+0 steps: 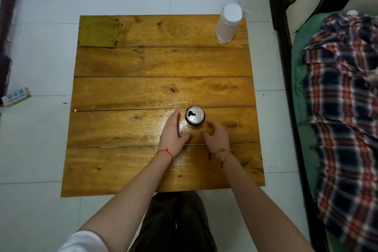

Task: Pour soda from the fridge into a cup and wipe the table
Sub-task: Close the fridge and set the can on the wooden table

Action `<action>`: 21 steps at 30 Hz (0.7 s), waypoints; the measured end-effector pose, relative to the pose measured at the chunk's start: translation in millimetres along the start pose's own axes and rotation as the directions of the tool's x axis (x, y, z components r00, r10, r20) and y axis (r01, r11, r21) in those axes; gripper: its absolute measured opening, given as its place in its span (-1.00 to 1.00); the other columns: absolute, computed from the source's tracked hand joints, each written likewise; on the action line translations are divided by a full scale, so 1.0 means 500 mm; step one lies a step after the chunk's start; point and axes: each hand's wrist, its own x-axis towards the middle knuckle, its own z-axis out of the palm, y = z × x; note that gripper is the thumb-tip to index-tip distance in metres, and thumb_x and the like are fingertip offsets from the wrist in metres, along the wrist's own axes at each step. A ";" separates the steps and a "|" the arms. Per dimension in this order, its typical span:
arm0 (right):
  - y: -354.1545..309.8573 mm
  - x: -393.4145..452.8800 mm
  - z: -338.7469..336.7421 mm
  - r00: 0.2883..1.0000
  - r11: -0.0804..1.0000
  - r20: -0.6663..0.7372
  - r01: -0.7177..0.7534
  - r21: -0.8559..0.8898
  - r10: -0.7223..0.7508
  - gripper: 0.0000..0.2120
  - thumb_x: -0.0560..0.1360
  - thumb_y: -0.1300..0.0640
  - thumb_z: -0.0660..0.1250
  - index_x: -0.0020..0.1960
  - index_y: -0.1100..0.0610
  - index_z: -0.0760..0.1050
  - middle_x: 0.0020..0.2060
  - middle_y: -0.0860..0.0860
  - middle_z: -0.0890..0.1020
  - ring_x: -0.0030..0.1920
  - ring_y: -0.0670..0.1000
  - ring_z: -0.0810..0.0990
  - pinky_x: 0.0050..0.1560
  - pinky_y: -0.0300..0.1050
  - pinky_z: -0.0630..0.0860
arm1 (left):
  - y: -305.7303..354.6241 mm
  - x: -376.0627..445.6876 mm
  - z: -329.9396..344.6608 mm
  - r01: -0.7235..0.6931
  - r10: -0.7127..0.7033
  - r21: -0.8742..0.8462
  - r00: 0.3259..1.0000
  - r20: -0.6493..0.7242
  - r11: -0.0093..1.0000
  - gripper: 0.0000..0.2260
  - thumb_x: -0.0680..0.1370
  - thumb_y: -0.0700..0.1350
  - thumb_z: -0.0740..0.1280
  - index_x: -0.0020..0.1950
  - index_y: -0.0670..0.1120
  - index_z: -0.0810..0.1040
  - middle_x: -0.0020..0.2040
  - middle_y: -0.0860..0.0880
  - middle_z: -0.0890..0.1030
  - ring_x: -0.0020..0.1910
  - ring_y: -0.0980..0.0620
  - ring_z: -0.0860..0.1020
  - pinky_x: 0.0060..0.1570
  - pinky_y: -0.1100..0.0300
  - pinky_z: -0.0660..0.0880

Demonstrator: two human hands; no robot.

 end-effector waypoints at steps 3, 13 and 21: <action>-0.006 -0.032 -0.029 0.995 0.986 0.095 0.057 -0.159 -0.043 -0.46 0.51 0.14 0.36 0.45 0.18 0.33 0.37 0.10 0.45 0.39 0.08 0.38 0.36 -0.12 0.29 | -0.004 -0.036 -0.042 -0.006 -0.002 0.143 0.998 0.059 0.990 -0.22 0.49 -0.02 0.47 0.59 -0.10 0.12 0.55 -0.08 0.25 0.55 -0.05 0.19 0.52 0.01 0.17; -0.077 -0.199 -0.104 0.976 0.896 0.115 0.214 -0.389 -0.184 -0.44 0.52 -0.04 0.34 0.45 0.08 0.31 0.38 0.04 0.43 0.47 0.08 0.22 0.45 0.04 0.25 | 0.062 -0.202 -0.210 -0.094 0.072 0.347 0.995 0.076 0.933 -0.41 0.57 -0.04 0.35 0.55 -0.12 0.23 0.55 -0.14 0.26 0.54 -0.11 0.19 0.53 0.03 0.11; -0.144 -0.315 -0.129 0.934 0.847 0.158 0.358 -0.393 -0.321 -0.43 0.52 -0.08 0.32 0.47 0.03 0.27 0.44 0.01 0.38 0.52 0.08 0.13 0.49 0.10 0.15 | 0.095 -0.348 -0.308 -0.106 0.125 0.354 0.992 -0.032 0.929 -0.49 0.58 -0.04 0.32 0.51 -0.12 0.32 0.50 -0.13 0.34 0.48 -0.11 0.29 0.48 0.03 0.22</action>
